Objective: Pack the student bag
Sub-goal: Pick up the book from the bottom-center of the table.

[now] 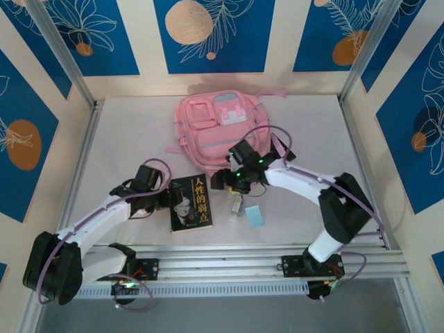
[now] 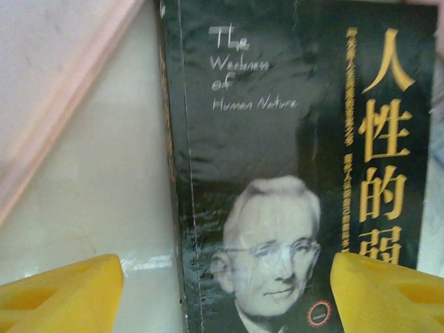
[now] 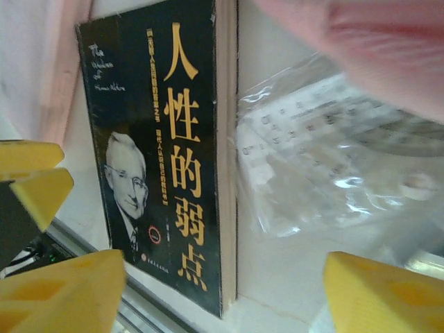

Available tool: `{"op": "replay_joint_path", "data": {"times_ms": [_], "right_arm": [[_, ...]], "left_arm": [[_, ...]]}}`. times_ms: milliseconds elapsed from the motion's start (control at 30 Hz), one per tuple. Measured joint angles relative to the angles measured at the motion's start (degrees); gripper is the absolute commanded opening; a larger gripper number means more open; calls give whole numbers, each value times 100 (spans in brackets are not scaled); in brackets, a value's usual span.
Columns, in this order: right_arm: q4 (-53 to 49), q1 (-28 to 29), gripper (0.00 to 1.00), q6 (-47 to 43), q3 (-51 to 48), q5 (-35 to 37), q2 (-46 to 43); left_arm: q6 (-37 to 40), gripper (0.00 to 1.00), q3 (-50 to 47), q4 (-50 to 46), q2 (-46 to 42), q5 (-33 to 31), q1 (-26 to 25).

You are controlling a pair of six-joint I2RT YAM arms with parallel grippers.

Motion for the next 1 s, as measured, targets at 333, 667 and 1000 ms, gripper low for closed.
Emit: {"op": "replay_joint_path", "data": {"times_ms": [333,667,1000], "right_arm": [[514,533,47,463,391,525,1172],[848,887,39,573,592,254,1416],[1080,890,27,660,592,-133,1202]], "left_arm": [[-352,73,-533,636,68,-107,-138],[-374,63,-570,798,411,-297,-146],[-376,58,-570,778,411,-358,-149]]}}
